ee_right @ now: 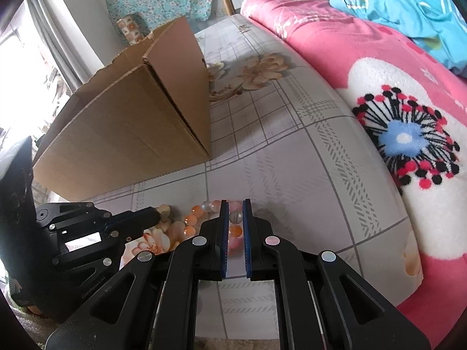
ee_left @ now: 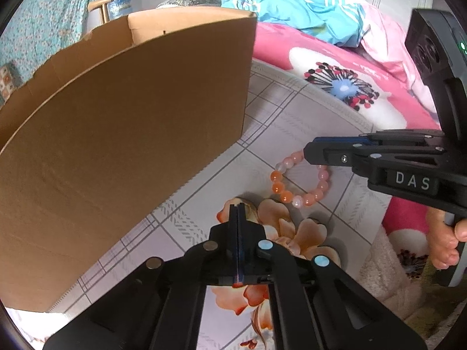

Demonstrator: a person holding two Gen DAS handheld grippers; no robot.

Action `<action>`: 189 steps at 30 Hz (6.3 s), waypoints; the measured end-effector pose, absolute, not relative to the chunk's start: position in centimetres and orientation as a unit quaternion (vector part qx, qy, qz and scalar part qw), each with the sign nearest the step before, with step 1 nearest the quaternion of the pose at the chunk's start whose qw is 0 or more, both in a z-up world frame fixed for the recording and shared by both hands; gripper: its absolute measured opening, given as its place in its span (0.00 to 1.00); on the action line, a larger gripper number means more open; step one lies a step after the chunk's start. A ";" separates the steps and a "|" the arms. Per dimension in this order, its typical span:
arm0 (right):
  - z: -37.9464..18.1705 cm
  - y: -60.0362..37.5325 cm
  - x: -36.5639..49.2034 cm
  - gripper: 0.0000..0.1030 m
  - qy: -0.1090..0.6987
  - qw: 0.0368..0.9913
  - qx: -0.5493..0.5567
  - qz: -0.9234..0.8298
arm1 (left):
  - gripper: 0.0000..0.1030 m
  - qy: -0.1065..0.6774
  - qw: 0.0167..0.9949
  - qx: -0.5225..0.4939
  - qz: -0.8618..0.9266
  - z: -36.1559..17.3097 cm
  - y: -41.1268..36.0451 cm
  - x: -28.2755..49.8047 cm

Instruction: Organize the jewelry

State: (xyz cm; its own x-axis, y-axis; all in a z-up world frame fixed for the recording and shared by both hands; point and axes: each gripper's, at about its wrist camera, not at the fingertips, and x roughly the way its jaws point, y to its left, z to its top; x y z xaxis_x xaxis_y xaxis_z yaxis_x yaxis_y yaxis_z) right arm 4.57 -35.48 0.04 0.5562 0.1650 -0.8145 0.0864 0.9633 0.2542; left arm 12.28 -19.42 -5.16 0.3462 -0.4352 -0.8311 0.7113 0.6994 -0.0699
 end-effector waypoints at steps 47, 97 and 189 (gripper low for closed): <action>1.0 -35.5 4.0 0.07 0.453 0.879 0.143 0.026 | 0.10 0.423 0.812 0.191 -0.355 -5.3 -20.9 11.5; 11.2 -30.2 18.8 0.07 0.447 0.865 0.004 0.226 | 0.39 0.670 0.662 -0.073 -0.329 -2.3 -14.9 30.7; 8.2 -24.5 -2.3 0.92 0.380 0.924 -0.037 0.019 | 0.95 0.390 0.920 0.006 -0.019 4.2 -2.5 3.2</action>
